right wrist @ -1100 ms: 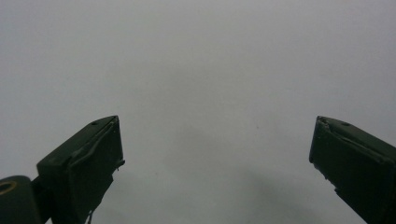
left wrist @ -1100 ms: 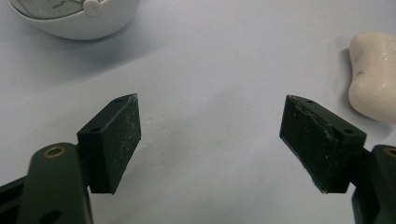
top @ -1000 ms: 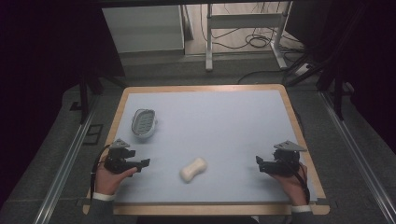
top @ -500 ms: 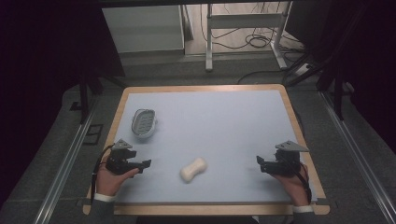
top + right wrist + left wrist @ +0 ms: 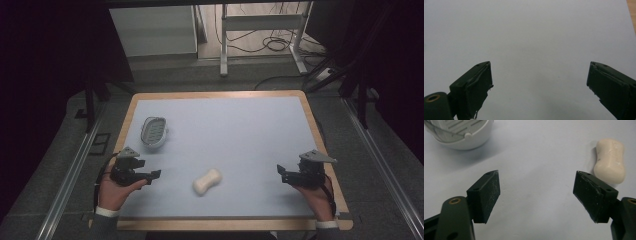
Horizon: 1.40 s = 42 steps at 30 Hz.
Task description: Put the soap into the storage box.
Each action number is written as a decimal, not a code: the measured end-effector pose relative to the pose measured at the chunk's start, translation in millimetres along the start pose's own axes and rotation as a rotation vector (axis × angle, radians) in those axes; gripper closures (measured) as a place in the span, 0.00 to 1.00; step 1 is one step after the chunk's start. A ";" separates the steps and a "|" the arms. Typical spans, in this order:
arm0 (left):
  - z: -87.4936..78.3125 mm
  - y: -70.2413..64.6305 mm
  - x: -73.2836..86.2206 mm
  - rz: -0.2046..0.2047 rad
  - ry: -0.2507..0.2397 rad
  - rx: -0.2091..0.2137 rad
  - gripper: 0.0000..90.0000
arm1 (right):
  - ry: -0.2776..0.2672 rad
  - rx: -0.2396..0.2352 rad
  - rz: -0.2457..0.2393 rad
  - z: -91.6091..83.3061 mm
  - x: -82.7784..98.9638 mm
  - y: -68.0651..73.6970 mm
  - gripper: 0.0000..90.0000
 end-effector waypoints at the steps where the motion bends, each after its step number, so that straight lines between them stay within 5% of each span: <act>1: -1.6 -0.8 -2.3 0.005 0.001 -0.003 0.25 | 0.000 0.000 0.000 -0.7 -0.3 0.1 0.07; 17: -5.6 -22.6 -25.5 0.080 0.020 0.023 0.23 | 0.017 -0.004 -0.014 0.3 2.4 0.9 0.08; 20: -4.4 -32.7 -30.3 0.084 0.016 0.068 0.22 | 0.020 -0.015 -0.019 1.4 3.0 2.6 0.08; 42: 5.5 -62.8 -49.2 0.164 0.035 0.073 0.22 | 0.030 -0.024 -0.015 2.2 4.9 2.7 0.08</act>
Point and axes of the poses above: each handheld gripper's, and its own axes: z roughly forward along the jaws, x roughly out of its underside, y roughly to its left, the point moved 10 cm from there along z, roughly forward along the jaws, and after that the axes turned 2 degrees about -x, right-handed, at the moved point
